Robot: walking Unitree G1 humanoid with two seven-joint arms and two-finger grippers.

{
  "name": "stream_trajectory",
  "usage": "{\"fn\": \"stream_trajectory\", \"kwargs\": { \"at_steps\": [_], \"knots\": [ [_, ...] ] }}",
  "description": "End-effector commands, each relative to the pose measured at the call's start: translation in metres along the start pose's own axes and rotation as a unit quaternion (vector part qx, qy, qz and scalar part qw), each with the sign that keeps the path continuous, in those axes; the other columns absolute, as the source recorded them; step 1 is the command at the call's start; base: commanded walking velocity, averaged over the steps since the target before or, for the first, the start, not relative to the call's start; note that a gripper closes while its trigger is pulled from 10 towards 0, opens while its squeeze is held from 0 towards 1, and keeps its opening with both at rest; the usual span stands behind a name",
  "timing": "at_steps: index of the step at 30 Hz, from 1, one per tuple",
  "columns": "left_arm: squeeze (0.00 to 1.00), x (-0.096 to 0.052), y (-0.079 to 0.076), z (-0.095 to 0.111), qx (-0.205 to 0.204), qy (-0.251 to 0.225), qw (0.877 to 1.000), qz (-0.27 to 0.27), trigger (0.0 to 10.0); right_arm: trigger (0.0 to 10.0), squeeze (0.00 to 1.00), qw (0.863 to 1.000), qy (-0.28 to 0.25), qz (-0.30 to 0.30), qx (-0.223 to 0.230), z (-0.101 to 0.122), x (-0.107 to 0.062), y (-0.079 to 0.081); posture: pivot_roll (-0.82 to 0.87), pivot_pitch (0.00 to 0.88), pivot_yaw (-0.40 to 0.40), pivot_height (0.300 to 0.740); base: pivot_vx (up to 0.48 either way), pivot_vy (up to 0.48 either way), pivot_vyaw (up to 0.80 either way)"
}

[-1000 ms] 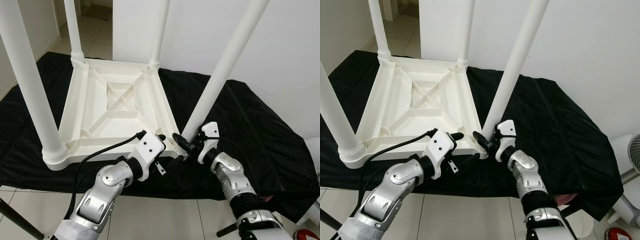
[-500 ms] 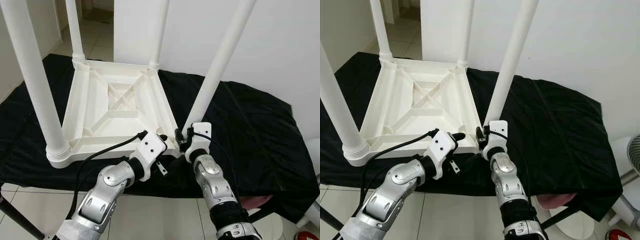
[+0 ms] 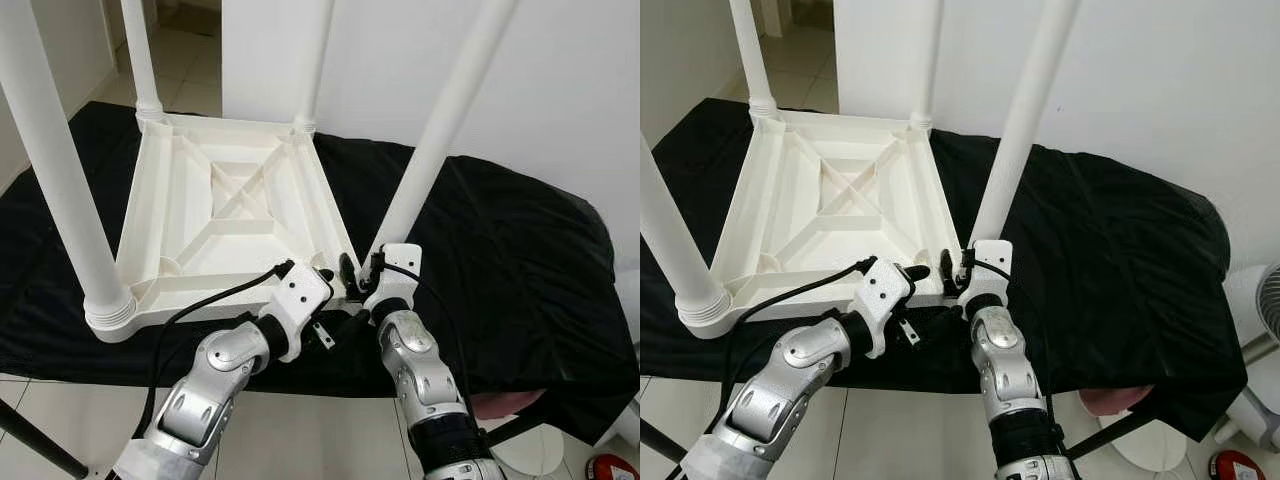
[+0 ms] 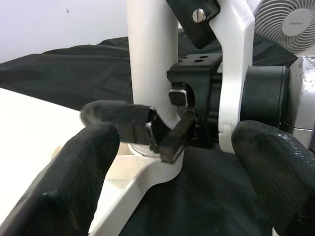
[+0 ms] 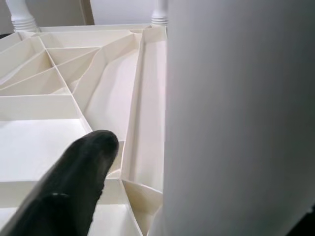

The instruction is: Building children table

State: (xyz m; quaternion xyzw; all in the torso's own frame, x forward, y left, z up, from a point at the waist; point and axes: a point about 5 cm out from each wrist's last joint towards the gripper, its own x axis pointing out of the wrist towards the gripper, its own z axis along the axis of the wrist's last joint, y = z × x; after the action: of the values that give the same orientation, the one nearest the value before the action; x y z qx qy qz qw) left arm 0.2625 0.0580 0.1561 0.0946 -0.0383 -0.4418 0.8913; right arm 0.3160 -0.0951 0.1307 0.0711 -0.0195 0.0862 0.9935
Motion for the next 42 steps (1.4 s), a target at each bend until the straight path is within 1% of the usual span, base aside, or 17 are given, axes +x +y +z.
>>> {"fn": "stream_trajectory", "kwargs": {
  "at_steps": [1,3,4,6,7,8,9,10,12,13,18,30,36,37,40,41,42],
  "knots": [
    [0.0,0.001,0.002,0.003,-0.001,-0.002,1.0,0.009,10.0,10.0,1.0,1.0,0.002,0.006,-0.007,0.0,-0.004,-0.007,0.05,0.0,-0.154,0.74,0.0,0.0,0.0],
    [0.0,0.001,0.002,0.003,-0.001,-0.002,1.0,0.009,10.0,10.0,1.0,1.0,0.002,0.006,-0.007,0.0,-0.004,-0.007,0.05,0.0,-0.154,0.74,0.0,0.0,0.0],
    [0.0,-0.001,0.004,0.004,0.004,-0.001,1.0,0.013,10.0,10.0,1.0,0.999,0.004,0.028,-0.023,0.001,-0.008,-0.015,0.06,0.0,-0.154,0.74,0.0,0.0,0.0],
    [0.0,-0.001,0.004,0.004,0.004,-0.001,1.0,0.013,10.0,10.0,1.0,0.999,0.004,0.028,-0.023,0.001,-0.008,-0.015,0.06,0.0,-0.154,0.74,0.0,0.0,0.0],
    [0.0,-0.002,0.005,0.006,0.006,-0.002,1.0,0.016,10.0,10.0,1.0,0.998,0.003,0.052,-0.035,0.003,-0.011,-0.024,0.06,0.0,-0.157,0.74,0.0,0.0,0.0],
    [0.0,-0.002,0.005,0.006,0.006,-0.002,1.0,0.016,10.0,10.0,1.0,0.998,0.003,0.052,-0.035,0.003,-0.011,-0.024,0.06,0.0,-0.157,0.74,0.0,0.0,0.0],
    [0.0,-0.004,0.006,0.007,0.008,-0.002,1.0,0.017,10.0,10.0,0.0,0.995,0.005,0.086,-0.051,0.006,-0.014,-0.036,0.06,0.0,-0.156,0.74,0.0,0.0,0.0],
    [0.0,-0.005,0.007,0.007,0.009,-0.001,1.0,0.017,10.0,10.0,0.0,0.991,0.004,0.116,-0.062,0.009,-0.016,-0.045,0.06,0.0,-0.156,0.74,0.0,0.0,0.0],
    [0.0,-0.005,0.007,0.007,0.009,-0.001,1.0,0.017,10.0,10.0,0.0,0.991,0.004,0.116,-0.062,0.009,-0.016,-0.045,0.06,0.0,-0.156,0.74,0.0,0.0,0.0],
    [0.0,-0.005,0.007,0.007,0.011,0.0,1.0,0.016,10.0,10.0,0.0,0.988,0.004,0.138,-0.071,0.012,-0.015,-0.052,0.06,0.0,-0.157,0.74,0.0,0.0,0.0],
    [0.0,-0.004,0.007,0.009,0.017,0.0,1.0,0.013,10.0,10.0,0.0,0.977,0.012,0.197,-0.082,0.017,-0.009,-0.061,0.06,0.0,-0.157,0.74,0.0,0.0,0.0],
    [0.0,-0.001,0.008,0.011,0.025,0.001,1.0,0.008,10.0,10.0,0.0,0.944,0.071,0.302,-0.112,-0.002,0.013,-0.044,0.08,0.0,-0.163,0.74,0.0,0.0,0.0],
    [0.0,-0.001,0.008,0.013,0.027,0.0,1.0,0.009,10.0,10.0,0.0,0.938,0.088,0.315,-0.115,-0.01,0.018,-0.044,0.09,0.0,-0.169,0.74,0.0,0.0,0.0],
    [0.0,-0.002,0.007,0.012,0.026,0.001,1.0,0.012,10.0,1.2,0.0,0.937,0.093,0.316,-0.114,-0.013,0.017,-0.045,0.1,0.0,-0.177,0.74,0.0,0.0,0.0],
    [0.0,-0.002,0.007,0.012,0.026,0.001,1.0,0.014,10.0,1.2,0.0,0.937,0.096,0.317,-0.114,-0.015,0.016,-0.046,0.1,0.0,-0.177,0.74,0.0,0.0,0.0],
    [0.0,-0.003,0.007,0.012,0.025,0.002,1.0,0.016,10.0,0.0,0.0,0.937,0.1,0.316,-0.112,-0.017,0.015,-0.048,0.1,0.0,-0.177,0.74,0.0,0.0,0.0],
    [0.0,-0.003,0.007,0.012,0.025,0.002,1.0,0.016,10.0,0.0,0.0,0.937,0.1,0.316,-0.112,-0.017,0.015,-0.048,0.1,0.0,-0.177,0.74,0.0,0.0,0.0]
  ]
}}
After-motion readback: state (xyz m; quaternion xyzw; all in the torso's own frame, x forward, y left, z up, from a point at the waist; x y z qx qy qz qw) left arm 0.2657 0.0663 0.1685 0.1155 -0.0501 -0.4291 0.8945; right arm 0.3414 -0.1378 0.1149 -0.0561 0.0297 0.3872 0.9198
